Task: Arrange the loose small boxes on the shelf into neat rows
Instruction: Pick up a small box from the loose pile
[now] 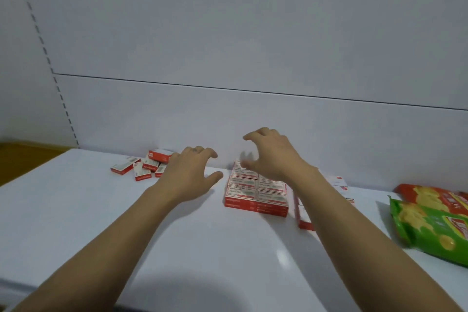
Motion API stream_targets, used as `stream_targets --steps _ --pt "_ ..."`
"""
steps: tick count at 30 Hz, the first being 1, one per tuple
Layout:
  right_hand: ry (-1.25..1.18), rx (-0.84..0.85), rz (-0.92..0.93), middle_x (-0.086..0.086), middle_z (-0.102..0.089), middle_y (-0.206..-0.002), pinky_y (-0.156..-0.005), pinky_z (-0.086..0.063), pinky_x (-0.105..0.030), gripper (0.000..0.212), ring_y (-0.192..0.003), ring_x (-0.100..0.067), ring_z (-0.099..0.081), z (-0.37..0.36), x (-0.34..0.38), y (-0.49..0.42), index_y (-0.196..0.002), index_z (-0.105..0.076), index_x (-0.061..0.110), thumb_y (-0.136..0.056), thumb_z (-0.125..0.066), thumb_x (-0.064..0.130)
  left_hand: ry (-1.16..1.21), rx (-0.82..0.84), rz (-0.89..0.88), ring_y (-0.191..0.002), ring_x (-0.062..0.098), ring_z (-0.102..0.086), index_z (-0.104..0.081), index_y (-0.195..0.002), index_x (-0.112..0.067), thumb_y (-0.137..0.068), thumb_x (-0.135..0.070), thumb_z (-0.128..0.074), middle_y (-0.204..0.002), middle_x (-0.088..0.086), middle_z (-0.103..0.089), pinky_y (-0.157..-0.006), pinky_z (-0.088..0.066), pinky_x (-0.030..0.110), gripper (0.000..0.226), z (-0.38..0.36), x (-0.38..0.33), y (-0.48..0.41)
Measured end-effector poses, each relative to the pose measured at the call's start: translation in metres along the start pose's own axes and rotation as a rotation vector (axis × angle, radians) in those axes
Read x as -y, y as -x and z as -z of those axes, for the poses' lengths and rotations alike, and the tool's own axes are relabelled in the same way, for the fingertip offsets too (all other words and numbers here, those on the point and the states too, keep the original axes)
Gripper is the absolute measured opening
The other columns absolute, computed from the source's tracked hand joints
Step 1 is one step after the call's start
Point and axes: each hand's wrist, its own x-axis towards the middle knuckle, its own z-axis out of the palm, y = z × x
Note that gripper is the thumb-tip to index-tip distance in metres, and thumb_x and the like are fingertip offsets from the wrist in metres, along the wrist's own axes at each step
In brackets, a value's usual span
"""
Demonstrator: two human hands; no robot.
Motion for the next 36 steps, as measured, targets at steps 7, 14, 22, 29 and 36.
stream_targets --steps 7,14,22,29,36 --pt "-0.053 0.05 0.125 -0.001 -0.037 -0.145 -0.108 -0.028 -0.037 0.061 -0.131 -0.022 -0.035 -0.041 0.074 -0.037 -0.141 -0.038 0.029 -0.087 -0.059 0.047 0.009 -0.041 0.118 -0.115 0.019 -0.045 -0.049 -0.126 -0.029 -0.086 -0.051 -0.053 -0.124 -0.006 -0.055 -0.093 -0.036 0.038 0.045 0.011 0.084 0.016" --pt "-0.059 0.095 0.163 -0.002 -0.042 -0.139 -0.102 -0.033 -0.037 0.057 -0.124 -0.022 -0.042 -0.072 0.126 -0.069 -0.138 -0.041 0.026 -0.088 -0.056 0.048 -0.024 -0.063 0.209 -0.116 0.02 -0.046 -0.048 -0.126 -0.029 -0.087 -0.053 -0.052 -0.126 -0.005 -0.055 -0.09 -0.036 0.038 0.045 0.012 0.149 0.026" --pt "-0.114 0.078 0.056 -0.002 -0.046 -0.135 -0.097 -0.039 -0.035 0.051 -0.117 -0.022 -0.047 -0.104 0.164 -0.101 -0.134 -0.046 0.024 -0.088 -0.055 0.044 -0.037 -0.119 0.264 -0.123 0.017 -0.043 -0.043 -0.135 -0.031 -0.089 -0.052 -0.049 -0.135 -0.007 -0.051 -0.097 -0.034 0.037 0.051 -0.007 0.196 0.033" --pt "-0.153 0.074 -0.116 -0.003 -0.055 -0.118 -0.084 -0.044 -0.035 0.045 -0.105 -0.024 -0.055 -0.13 0.17 -0.122 -0.128 -0.05 0.023 -0.088 -0.052 0.044 0.024 -0.142 0.184 -0.12 0.016 -0.043 -0.043 -0.133 -0.032 -0.09 -0.049 -0.049 -0.131 -0.009 -0.052 -0.095 -0.033 0.035 0.046 -0.016 0.201 0.024" --pt "-0.207 0.04 -0.177 -0.006 -0.055 -0.112 -0.077 -0.042 -0.031 0.035 -0.096 -0.023 -0.056 -0.144 0.173 -0.136 -0.123 -0.056 0.022 -0.094 -0.048 0.04 0.096 -0.169 0.146 -0.114 0.018 -0.046 -0.05 -0.124 -0.03 -0.088 -0.046 -0.052 -0.122 -0.008 -0.056 -0.091 -0.036 0.036 0.04 -0.022 0.199 0.021"
